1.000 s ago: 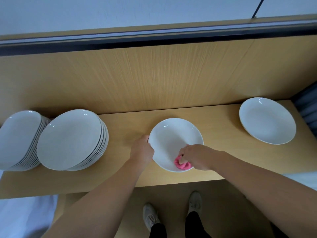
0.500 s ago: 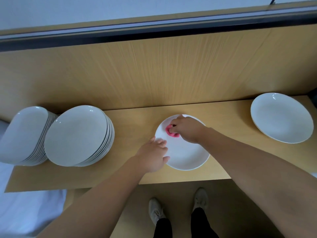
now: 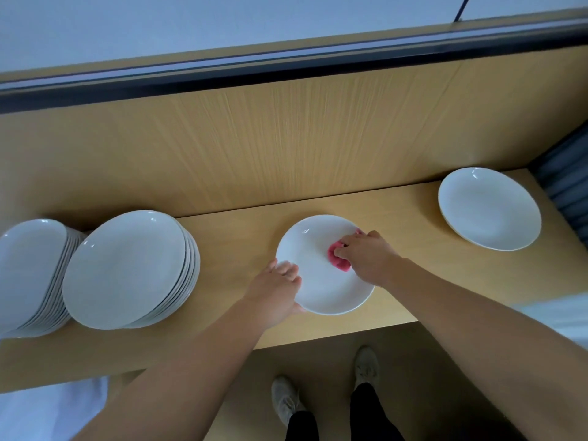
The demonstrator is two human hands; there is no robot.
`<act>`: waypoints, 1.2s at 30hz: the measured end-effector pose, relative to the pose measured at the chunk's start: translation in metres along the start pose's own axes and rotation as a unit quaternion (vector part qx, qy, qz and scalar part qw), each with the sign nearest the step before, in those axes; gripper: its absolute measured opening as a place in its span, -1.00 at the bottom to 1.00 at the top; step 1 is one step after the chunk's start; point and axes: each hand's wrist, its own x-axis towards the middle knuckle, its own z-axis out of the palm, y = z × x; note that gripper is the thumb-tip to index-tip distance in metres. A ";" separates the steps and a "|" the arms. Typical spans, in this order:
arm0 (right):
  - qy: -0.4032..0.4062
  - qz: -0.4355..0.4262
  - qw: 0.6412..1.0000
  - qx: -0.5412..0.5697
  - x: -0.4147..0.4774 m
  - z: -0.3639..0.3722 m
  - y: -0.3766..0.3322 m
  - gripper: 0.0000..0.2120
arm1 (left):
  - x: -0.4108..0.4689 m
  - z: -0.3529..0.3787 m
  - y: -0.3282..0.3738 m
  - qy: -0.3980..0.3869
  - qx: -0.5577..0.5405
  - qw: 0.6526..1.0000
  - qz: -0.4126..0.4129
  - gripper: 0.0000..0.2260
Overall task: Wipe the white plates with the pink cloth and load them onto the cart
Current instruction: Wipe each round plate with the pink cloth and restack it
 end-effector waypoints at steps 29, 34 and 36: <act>-0.051 -0.037 0.825 0.562 -0.067 -0.013 0.002 -0.80 | -0.002 -0.009 0.024 0.015 -0.028 0.999 -0.044 -0.41; 0.038 -0.034 0.846 0.530 -0.073 -0.012 0.035 -0.84 | 0.012 -0.009 0.079 0.051 -0.053 0.997 -0.032 -0.45; 0.045 -0.043 0.839 0.541 -0.075 -0.012 0.046 -0.83 | 0.022 -0.013 0.097 0.055 -0.058 0.996 -0.040 -0.45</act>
